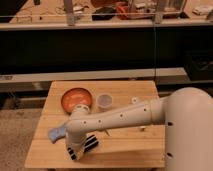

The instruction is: Place the eraser on the white sponge

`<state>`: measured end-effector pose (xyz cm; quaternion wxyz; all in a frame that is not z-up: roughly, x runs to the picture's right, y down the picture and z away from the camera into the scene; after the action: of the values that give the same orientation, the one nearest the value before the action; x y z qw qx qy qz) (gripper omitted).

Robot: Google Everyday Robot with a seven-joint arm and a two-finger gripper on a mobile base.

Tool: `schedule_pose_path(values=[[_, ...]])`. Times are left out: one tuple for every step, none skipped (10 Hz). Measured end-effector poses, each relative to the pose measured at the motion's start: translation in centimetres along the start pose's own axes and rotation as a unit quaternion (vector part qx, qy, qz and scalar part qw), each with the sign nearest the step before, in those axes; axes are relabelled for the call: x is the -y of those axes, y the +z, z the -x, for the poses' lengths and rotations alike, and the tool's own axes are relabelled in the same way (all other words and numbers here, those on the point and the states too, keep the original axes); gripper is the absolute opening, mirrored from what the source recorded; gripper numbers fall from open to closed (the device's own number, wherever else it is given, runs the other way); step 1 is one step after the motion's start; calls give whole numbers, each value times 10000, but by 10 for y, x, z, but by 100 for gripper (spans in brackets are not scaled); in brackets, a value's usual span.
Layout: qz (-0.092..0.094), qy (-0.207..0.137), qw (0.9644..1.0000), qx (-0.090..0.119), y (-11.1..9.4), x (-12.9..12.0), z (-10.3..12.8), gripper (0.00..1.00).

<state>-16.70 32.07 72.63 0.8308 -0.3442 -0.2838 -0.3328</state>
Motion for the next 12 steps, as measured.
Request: schedule_pose_path(values=[[-16, 4, 10000, -18, -4, -1, 1, 0], [-25, 7, 10000, -44, -6, -2, 1, 1], [-49, -10, 10000, -44, -6, 0, 2, 8], [-59, -21, 10000, -48, -7, 1, 3, 13], [-80, -24, 10000, -47, -8, 2, 4, 24], [-110, -6, 9999, -51, -8, 2, 4, 36], [-124, -7, 9999, -56, -8, 3, 3, 44], [-133, -13, 9999, -57, -8, 3, 4, 51], [-156, -14, 9999, -59, -8, 5, 3, 64], [-179, -11, 9998, -62, -8, 6, 3, 73], [-197, -11, 9998, -59, -8, 6, 3, 79], [-212, -10, 9998, -66, -9, 7, 3, 80]])
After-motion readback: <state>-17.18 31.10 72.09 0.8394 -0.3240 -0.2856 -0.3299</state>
